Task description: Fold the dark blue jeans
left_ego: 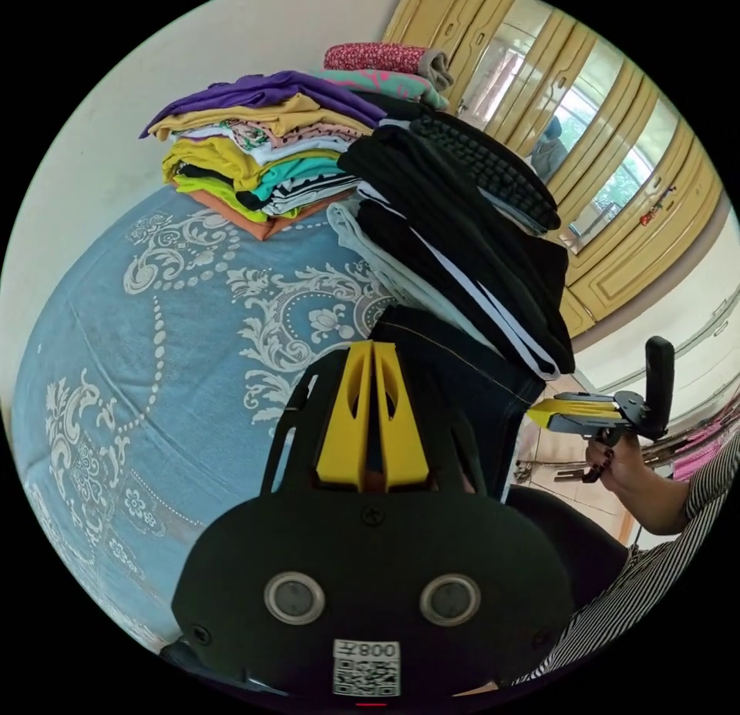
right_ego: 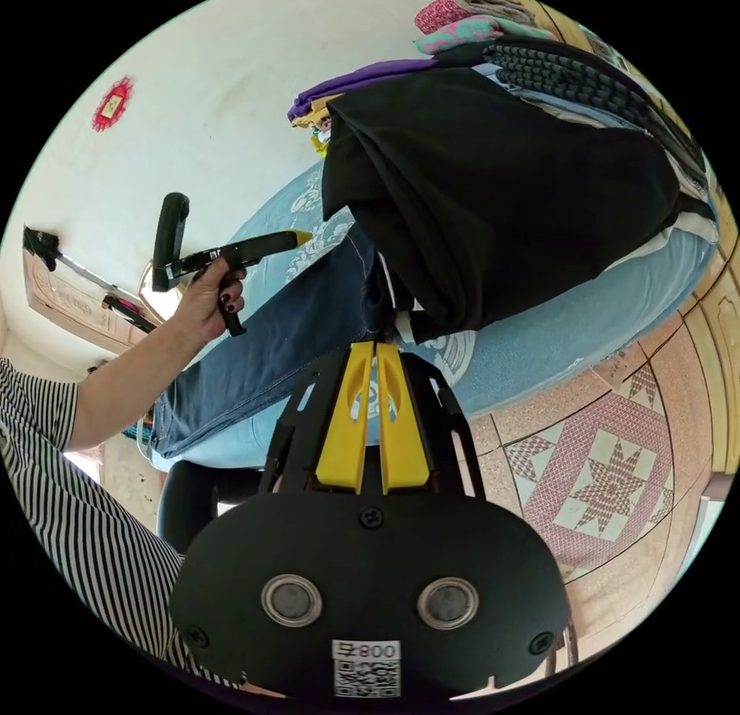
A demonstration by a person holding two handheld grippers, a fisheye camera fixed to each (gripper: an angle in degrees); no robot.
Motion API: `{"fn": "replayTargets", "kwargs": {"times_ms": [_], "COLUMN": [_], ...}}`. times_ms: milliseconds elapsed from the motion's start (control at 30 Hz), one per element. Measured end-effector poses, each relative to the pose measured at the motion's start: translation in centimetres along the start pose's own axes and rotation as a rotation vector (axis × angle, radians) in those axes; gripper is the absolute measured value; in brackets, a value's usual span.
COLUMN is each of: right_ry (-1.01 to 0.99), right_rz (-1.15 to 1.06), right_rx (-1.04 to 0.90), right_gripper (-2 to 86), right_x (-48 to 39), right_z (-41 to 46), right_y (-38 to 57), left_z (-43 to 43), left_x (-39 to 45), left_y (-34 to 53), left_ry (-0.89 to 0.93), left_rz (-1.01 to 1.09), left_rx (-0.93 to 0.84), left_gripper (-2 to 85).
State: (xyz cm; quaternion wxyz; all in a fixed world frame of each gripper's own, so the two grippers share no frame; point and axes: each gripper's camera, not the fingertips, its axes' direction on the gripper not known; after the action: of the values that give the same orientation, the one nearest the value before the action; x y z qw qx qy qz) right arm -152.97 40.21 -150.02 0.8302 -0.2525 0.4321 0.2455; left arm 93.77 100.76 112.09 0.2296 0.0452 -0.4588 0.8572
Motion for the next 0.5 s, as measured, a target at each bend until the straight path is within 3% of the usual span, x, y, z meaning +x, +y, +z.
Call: {"fn": "replayTargets", "kwargs": {"times_ms": [300, 500], "right_ry": [0.213, 0.325], "right_rz": [-0.244, -0.345], "right_rx": [0.024, -0.070], "right_gripper": [0.1, 0.1], "right_x": [-9.7, -14.8], "right_z": [0.6, 4.8], "right_y": [-1.7, -2.6], "left_z": [4.4, 3.6], "left_x": [1.3, -0.4], "left_y": [2.5, 5.5], "left_ry": [-0.099, -0.105], "left_rz": [0.136, 0.096], "left_rx": [-0.153, -0.103], "left_gripper": [0.2, 0.1]}}
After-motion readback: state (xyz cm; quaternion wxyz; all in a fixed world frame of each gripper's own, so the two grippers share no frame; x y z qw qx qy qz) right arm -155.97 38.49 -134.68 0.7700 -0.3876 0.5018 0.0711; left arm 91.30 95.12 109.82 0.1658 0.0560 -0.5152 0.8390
